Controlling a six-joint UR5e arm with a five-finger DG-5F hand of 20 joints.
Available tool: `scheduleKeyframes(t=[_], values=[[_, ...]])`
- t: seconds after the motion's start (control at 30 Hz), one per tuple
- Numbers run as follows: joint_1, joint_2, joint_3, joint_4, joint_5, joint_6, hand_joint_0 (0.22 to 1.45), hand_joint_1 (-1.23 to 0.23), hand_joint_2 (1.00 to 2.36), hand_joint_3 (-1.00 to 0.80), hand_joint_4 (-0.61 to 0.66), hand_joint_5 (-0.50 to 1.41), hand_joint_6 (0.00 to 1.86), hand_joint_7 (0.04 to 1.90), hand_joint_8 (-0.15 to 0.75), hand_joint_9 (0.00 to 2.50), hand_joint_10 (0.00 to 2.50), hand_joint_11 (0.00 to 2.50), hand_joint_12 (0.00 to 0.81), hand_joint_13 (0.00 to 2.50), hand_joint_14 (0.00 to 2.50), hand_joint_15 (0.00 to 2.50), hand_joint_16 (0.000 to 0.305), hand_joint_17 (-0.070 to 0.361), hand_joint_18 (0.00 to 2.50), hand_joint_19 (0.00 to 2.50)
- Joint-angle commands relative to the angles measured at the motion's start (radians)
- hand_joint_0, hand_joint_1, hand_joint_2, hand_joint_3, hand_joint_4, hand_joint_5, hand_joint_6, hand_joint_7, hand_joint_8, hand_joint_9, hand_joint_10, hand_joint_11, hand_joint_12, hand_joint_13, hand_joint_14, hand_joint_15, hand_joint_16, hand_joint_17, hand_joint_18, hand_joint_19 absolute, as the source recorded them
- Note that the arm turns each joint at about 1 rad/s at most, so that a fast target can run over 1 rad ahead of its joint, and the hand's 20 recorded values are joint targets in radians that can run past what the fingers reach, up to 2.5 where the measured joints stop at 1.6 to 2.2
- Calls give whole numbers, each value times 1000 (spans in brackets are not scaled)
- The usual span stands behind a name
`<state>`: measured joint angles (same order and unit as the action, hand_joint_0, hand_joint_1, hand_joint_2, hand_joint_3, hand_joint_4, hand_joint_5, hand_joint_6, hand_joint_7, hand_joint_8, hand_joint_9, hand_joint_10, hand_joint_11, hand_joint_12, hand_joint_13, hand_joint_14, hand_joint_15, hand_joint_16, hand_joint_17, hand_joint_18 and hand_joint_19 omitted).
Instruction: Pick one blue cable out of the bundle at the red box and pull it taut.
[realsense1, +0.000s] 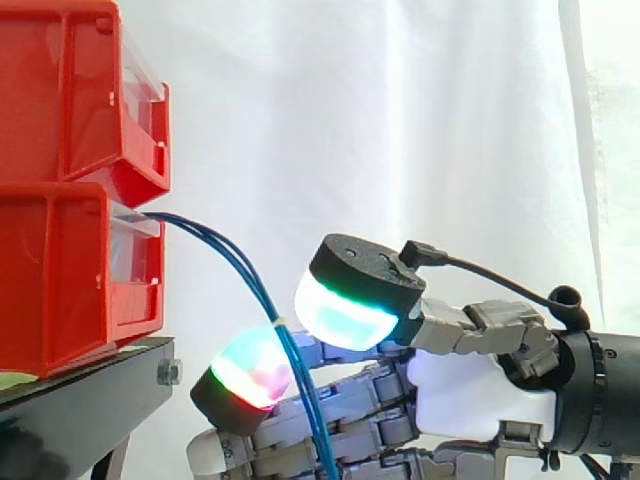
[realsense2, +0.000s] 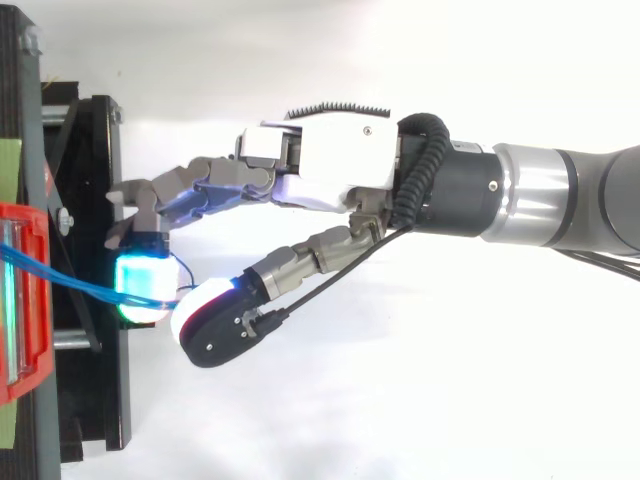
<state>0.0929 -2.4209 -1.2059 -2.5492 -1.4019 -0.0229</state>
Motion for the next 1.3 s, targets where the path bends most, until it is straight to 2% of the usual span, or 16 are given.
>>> scheduleKeyframes(t=[0.0, 0.13, 0.37, 0.63, 0.67, 0.9, 1.27], values=[[1, -1, 0, 1, 9, -2, 551, -712, 1001, -479, 246, -141, 599, 1078, 308, 331, 4, 194, 354, 93, 3, 104, 54, 122, 81, 210], [2, -1, -1, 3, 23, -11, 549, -711, 1002, -477, 247, -140, 595, 1088, 309, 334, 4, 191, 354, 93, 3, 103, 54, 122, 82, 198], [2, -20, 0, 27, 24, -20, 584, -690, 1008, -369, 226, -140, 617, 1081, 306, 336, 4, 192, 347, 98, 3, 107, 53, 119, 82, 210], [4, -20, 0, 38, 26, -23, 582, -683, 1007, -388, 227, -143, 619, 1076, 306, 335, 6, 190, 346, 100, 3, 106, 53, 119, 84, 210], [7, -20, 0, 40, 27, -23, 582, -702, 1008, -392, 231, -132, 588, 1154, 312, 363, 4, 166, 349, 127, 3, 87, 53, 120, 125, 184], [22, -20, 0, 41, 43, -29, 579, -706, 1007, -394, 229, -136, 620, 1111, 316, 371, 3, 167, 350, 138, 3, 91, 53, 120, 135, 176], [28, -20, 0, 41, 43, -28, 576, -715, 1005, -434, 237, -140, 626, 1100, 318, 381, 3, 170, 351, 152, 3, 90, 54, 121, 150, 193]])
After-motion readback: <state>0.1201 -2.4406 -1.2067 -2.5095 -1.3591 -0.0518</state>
